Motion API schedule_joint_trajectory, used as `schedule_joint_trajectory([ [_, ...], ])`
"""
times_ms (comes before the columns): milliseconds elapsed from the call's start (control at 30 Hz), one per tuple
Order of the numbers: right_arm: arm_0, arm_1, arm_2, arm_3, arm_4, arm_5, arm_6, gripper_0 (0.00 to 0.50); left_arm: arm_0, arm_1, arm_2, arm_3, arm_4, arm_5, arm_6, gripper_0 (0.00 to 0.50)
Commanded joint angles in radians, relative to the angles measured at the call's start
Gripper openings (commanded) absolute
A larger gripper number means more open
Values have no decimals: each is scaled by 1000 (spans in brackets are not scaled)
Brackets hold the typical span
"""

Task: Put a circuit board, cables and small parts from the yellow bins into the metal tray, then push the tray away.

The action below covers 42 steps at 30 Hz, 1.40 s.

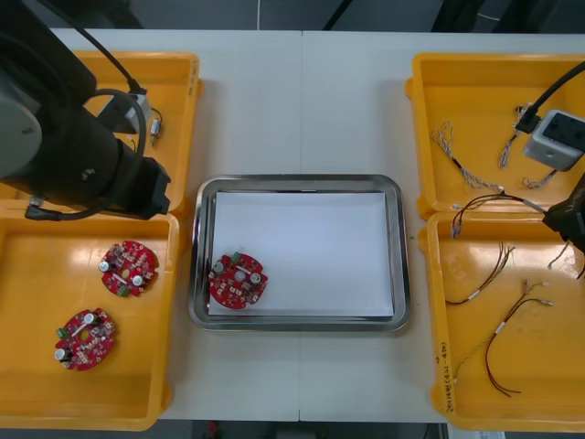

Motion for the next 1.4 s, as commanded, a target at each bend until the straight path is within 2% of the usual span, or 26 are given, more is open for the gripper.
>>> schedule_joint_trajectory([
  [33,-134,-38,121,-12,-8,4,24,0,-37,91,91,16,68,12,-70,500],
  [167,-214,-3,218,-10,6,4,29,0,-37,120,131,66,87,12,-156,500],
  [333,-311,106,353,17,79,4,34,0,-37,128,187,166,78,12,-286,500],
  [533,-406,216,493,86,154,4,47,0,-37,128,227,267,32,12,-441,500],
  [733,-461,301,572,140,205,4,67,0,-37,128,275,352,-19,12,-573,500],
  [867,-473,339,618,177,226,4,103,0,-37,128,305,404,-27,-2,-614,500],
  [933,-473,354,635,191,253,4,173,0,-37,128,319,439,-30,-51,-617,500],
  [1167,-475,371,697,208,317,4,302,0,-55,128,318,536,-63,-166,-624,500],
  [1267,-473,391,752,211,378,4,334,0,-92,128,301,614,-71,-212,-631,500],
  [1400,-473,430,787,252,412,4,337,0,-135,125,264,692,-80,-262,-636,500],
])
